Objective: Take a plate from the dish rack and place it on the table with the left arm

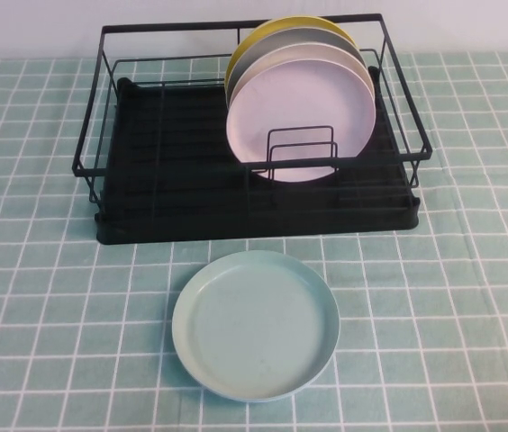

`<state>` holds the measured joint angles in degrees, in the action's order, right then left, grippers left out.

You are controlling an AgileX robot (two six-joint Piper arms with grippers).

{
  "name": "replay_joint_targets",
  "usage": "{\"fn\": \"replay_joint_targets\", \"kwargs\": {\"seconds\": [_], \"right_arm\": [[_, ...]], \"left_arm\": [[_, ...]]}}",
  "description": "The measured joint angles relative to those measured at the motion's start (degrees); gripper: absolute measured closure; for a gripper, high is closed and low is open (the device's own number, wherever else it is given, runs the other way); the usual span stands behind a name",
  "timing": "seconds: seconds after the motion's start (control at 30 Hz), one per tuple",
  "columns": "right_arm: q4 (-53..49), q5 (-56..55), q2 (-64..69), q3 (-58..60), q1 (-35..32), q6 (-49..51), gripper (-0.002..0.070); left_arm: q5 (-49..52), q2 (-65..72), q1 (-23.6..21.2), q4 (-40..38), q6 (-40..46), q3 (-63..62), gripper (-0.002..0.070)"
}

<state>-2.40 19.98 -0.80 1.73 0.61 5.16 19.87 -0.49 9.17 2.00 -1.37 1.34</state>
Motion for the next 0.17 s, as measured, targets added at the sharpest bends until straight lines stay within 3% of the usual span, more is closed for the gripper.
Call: {"fn": "replay_joint_targets", "kwargs": {"seconds": [0.17], "right_arm": [[0.0,0.0,0.0,0.0,0.0,0.0,0.0694]], "left_arm": [[0.0,0.0,0.0,0.0,0.1,0.0,0.0678]]}}
